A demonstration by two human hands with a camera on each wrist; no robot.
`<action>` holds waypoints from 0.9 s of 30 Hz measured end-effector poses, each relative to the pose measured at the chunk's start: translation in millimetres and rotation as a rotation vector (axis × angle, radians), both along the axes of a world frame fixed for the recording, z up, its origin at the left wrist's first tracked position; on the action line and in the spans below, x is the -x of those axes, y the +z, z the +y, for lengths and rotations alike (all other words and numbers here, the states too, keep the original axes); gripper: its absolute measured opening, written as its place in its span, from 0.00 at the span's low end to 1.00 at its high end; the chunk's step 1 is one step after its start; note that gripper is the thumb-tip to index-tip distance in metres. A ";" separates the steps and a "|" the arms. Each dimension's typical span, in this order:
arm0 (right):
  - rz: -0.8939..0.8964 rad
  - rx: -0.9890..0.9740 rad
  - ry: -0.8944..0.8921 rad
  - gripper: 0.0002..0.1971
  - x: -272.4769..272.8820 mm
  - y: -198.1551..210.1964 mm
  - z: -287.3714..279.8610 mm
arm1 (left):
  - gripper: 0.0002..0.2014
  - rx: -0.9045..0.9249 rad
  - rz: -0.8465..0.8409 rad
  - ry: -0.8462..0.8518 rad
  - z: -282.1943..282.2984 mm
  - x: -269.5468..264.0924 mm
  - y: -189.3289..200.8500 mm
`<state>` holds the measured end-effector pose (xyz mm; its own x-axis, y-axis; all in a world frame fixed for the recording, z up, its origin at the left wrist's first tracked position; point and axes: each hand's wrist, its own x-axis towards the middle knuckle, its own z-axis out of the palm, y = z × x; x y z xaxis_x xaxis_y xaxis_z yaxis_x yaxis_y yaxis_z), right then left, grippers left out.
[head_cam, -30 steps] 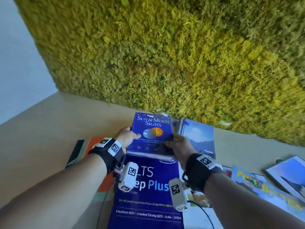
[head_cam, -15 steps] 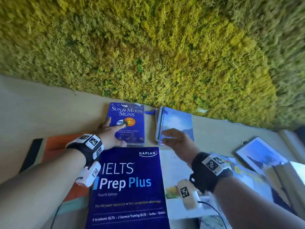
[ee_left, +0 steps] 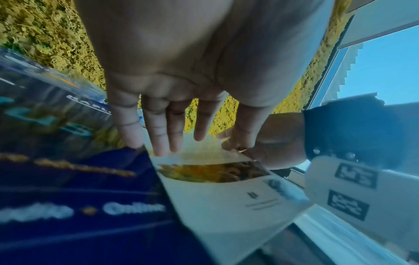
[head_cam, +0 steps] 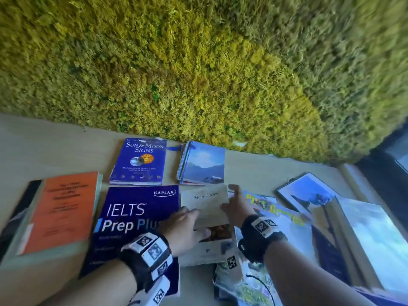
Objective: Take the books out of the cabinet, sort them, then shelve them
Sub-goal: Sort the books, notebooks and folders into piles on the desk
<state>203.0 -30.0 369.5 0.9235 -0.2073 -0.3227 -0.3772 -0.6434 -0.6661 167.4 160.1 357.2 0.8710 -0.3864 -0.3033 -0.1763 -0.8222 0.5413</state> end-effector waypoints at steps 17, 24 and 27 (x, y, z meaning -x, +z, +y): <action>-0.105 -0.410 0.442 0.09 36.8 38.1 83.7 | 0.20 0.798 -0.032 0.847 103.8 66.1 58.0; 0.168 -0.564 0.567 0.13 8.1 19.8 189.3 | 0.13 0.675 -0.009 0.989 210.1 36.5 43.6; 0.207 -0.532 0.640 0.11 -12.7 18.9 234.2 | 0.14 0.508 0.019 1.008 258.6 17.9 34.3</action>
